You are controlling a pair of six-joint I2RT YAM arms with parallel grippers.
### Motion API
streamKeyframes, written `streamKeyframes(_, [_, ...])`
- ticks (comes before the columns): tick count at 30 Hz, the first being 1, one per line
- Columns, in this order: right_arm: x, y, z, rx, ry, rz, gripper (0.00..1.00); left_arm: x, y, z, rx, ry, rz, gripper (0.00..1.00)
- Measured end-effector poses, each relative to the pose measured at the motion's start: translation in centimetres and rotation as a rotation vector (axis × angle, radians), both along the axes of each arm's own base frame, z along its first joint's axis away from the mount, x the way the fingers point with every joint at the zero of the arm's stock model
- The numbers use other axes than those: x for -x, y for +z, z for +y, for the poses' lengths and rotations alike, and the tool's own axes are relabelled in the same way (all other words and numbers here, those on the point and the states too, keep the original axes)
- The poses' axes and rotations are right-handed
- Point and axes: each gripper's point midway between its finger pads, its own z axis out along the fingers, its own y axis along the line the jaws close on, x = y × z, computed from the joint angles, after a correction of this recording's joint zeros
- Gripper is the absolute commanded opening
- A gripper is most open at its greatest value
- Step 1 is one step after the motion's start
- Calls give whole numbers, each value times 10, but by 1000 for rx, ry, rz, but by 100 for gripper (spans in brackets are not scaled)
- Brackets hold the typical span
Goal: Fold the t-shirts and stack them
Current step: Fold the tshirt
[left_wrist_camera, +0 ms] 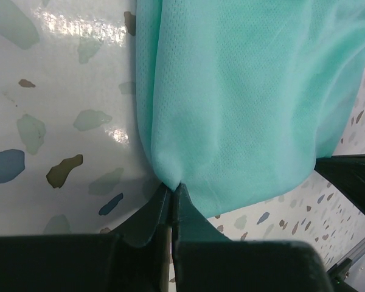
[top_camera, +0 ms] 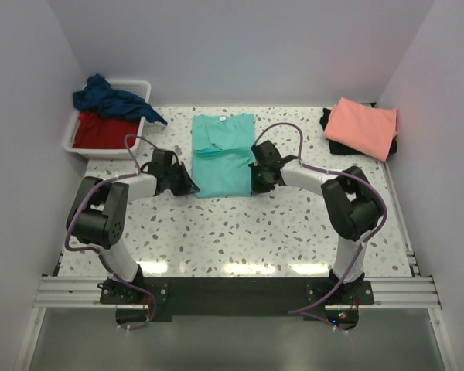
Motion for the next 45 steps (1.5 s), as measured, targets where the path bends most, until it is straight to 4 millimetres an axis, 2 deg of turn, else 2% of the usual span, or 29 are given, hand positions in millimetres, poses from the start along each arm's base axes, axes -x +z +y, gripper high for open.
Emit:
streamKeyframes(4, [1,-1,-1,1,0,3,0,4,0,5,-26,11,16,0])
streamKeyframes(8, [8,1,-3,-4,1,10,0,17,1,14,-78,12,46,0])
streamKeyframes(15, [34,10,-5,-54,17,29,0,50,0,25,-127,-12,113,0])
streamKeyframes(23, [71,24,-2,-102,61,24,0,84,6,25,-141,-42,154,0])
streamKeyframes(30, [104,40,3,-105,114,-10,0,105,37,12,-191,-85,69,0])
streamKeyframes(34, [119,55,2,-107,118,-52,0,113,60,15,-211,-46,14,0])
streamKeyframes(40, [120,96,-7,-162,75,-169,0,115,113,21,-144,38,-152,0])
streamKeyframes(42, [119,102,-8,-168,69,-185,0,116,113,22,-146,42,-149,0])
streamKeyframes(45, [120,99,-10,-153,65,-179,0,119,101,22,-162,46,-93,0])
